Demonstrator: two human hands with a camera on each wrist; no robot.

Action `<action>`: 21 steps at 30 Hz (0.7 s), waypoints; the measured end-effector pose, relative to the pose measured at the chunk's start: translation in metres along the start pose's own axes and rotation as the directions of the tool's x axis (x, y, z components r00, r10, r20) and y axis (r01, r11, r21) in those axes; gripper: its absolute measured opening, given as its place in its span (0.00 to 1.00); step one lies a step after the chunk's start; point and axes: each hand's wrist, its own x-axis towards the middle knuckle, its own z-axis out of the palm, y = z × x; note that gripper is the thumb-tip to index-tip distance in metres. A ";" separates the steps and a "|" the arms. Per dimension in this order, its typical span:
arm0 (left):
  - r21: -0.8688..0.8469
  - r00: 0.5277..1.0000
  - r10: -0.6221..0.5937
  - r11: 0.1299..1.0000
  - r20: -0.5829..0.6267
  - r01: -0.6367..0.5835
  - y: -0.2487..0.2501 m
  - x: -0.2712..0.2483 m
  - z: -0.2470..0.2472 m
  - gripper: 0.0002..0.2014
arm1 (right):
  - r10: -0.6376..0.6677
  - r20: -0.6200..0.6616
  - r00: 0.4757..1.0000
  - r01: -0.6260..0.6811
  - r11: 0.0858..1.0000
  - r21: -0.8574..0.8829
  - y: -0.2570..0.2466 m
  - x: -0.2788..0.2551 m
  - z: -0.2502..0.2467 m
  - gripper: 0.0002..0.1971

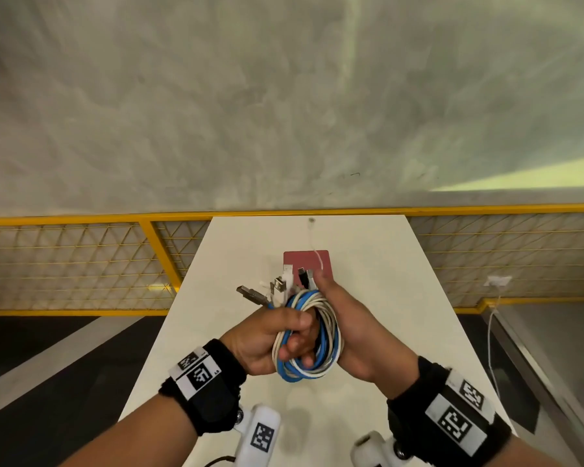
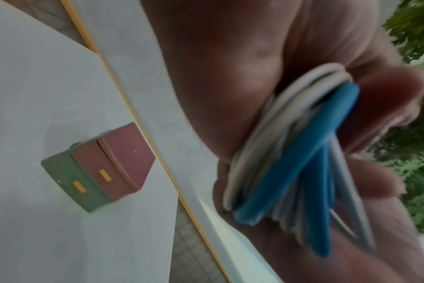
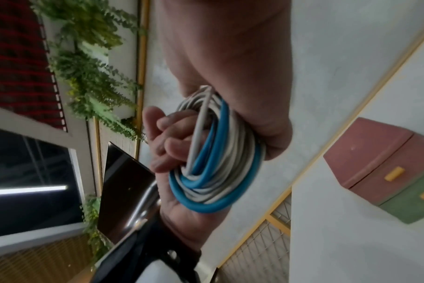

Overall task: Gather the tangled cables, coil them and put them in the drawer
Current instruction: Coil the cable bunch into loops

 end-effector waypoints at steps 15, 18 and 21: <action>0.716 0.880 0.366 0.697 -0.302 -0.044 0.010 -0.015 0.021 0.12 | -0.294 -0.099 0.951 0.271 0.942 -0.199 0.016 0.005 -0.010 0.25; 0.721 0.831 0.479 0.677 -0.283 -0.144 0.005 -0.013 0.021 0.05 | -0.380 -0.112 0.918 0.327 0.886 -0.328 0.010 0.006 -0.011 0.21; 0.689 0.755 0.568 0.690 -0.328 -0.220 0.000 -0.005 0.018 0.11 | -0.463 -0.174 0.869 0.341 0.815 -0.469 0.008 0.006 -0.008 0.13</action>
